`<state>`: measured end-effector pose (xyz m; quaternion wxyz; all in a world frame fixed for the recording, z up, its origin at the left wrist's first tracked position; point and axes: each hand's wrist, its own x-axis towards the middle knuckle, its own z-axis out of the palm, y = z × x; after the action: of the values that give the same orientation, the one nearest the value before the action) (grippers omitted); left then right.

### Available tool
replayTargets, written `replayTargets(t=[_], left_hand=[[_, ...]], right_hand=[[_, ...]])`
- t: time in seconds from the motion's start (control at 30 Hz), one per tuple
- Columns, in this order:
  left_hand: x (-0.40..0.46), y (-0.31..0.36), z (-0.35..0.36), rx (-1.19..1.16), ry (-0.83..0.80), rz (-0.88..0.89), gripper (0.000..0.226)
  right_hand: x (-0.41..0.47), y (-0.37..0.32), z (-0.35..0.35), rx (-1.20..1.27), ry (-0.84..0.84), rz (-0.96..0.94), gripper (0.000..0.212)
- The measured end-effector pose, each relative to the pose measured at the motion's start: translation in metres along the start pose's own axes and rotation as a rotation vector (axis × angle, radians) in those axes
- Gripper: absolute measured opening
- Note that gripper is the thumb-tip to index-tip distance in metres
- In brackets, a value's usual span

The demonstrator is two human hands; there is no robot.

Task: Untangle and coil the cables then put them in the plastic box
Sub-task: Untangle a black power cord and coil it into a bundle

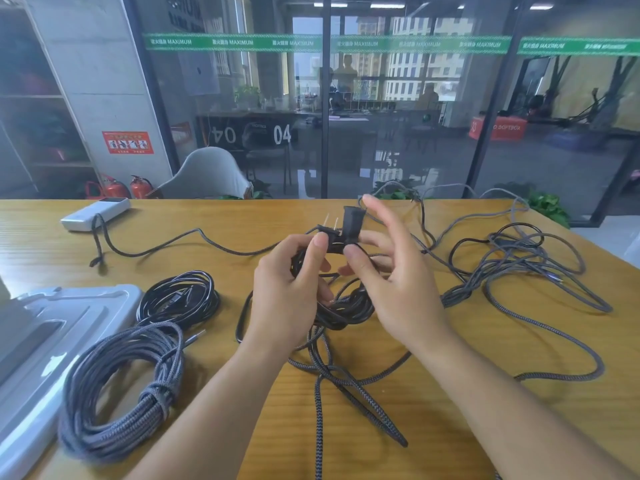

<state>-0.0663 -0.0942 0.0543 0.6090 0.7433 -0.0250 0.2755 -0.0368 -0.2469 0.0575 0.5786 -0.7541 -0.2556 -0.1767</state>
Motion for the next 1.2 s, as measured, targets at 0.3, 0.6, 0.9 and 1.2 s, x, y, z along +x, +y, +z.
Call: replayTargets(t=[0.3, 0.6, 0.9, 1.2], left_hand=[[0.001, 0.003, -0.005, -0.159, 0.021, -0.083, 0.040], [-0.010, 0.008, 0.013, -0.143, -0.007, -0.043, 0.019], [-0.010, 0.006, 0.014, -0.033, 0.081, -0.008, 0.041], [-0.017, 0.017, 0.018, -0.003, 0.096, 0.089, 0.039]], right_hand=[[-0.009, 0.001, 0.017, -0.131, -0.060, -0.067, 0.053], [-0.007, 0.004, 0.019, -0.002, 0.047, 0.047, 0.042], [-0.009, -0.001, 0.028, 0.188, 0.040, 0.120, 0.041], [-0.009, -0.023, 0.024, 0.128, 0.129, 0.058, 0.041]])
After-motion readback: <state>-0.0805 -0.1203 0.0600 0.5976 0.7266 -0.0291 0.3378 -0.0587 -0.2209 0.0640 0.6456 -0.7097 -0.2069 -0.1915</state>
